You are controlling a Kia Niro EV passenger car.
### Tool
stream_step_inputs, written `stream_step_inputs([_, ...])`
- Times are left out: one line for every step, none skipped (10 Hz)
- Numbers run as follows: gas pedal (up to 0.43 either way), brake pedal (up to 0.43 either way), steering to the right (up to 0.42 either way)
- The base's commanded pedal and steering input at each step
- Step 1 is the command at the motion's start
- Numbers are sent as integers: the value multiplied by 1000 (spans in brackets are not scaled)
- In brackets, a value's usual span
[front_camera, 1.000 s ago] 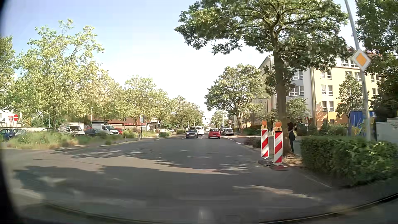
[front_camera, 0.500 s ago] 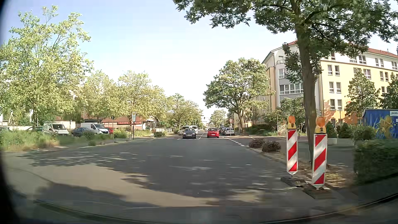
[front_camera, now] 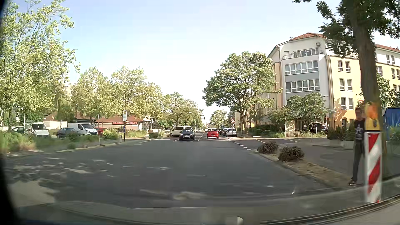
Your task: Follow the waypoints while adhering to traffic rules and regulations
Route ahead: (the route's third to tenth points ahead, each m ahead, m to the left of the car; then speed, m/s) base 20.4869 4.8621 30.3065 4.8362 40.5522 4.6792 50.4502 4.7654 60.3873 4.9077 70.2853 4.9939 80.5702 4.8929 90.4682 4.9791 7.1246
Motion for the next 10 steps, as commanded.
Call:
stream_step_inputs([39,30,3])
stream_step_inputs([39,30,3])
stream_step_inputs([39,30,3])
stream_step_inputs([39,30,3])
stream_step_inputs([39,30,3])
stream_step_inputs([39,30,3])
stream_step_inputs([39,30,3])
stream_step_inputs([39,30,3])
stream_step_inputs([39,30,3])
stream_step_inputs([39,30,3])
